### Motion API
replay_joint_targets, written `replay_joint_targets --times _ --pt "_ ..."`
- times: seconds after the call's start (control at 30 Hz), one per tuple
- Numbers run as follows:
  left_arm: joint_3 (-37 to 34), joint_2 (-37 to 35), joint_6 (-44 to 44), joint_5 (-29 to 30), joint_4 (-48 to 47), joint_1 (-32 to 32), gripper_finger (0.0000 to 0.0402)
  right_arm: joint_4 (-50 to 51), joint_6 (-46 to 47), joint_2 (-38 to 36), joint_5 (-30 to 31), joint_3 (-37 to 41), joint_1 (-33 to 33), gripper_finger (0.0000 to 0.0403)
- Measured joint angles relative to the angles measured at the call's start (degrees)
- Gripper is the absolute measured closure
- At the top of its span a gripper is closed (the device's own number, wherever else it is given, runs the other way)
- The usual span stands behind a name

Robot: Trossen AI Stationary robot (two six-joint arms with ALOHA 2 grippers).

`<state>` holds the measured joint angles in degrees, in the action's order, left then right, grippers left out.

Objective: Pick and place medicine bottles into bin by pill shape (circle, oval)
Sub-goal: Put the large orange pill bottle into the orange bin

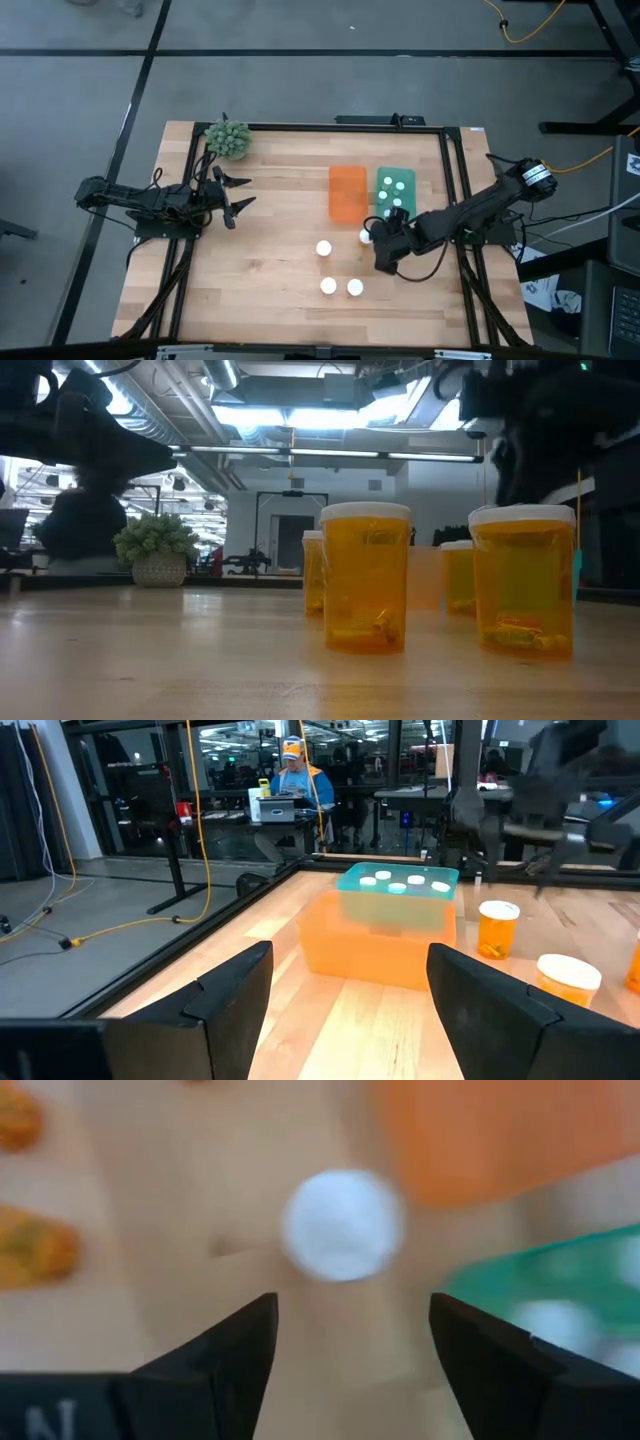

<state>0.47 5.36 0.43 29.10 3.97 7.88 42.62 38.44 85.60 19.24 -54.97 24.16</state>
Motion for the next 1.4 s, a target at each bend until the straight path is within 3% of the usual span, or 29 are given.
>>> replay_joint_targets --times 0.2,0.5,0.63,1.4 --pt "0.01 -0.02 0.0 0.01 0.0 0.02 0.0145 8.56 -6.48 -0.04 12.54 -6.31 -2.5 0.0147" --pt "0.01 -0.01 0.01 0.0 0.0 0.01 0.0145 7.56 -20.89 2.19 9.77 -6.35 -13.77 0.016" --pt "0.0 -0.02 0.17 0.03 0.0 0.0 0.0145 6.98 -24.36 3.75 5.26 -6.35 -16.37 0.0164" --pt "0.01 0.0 -0.02 0.02 0.0 0.02 0.0145 3.23 -28.46 9.22 3.15 -6.28 -16.94 0.0165"
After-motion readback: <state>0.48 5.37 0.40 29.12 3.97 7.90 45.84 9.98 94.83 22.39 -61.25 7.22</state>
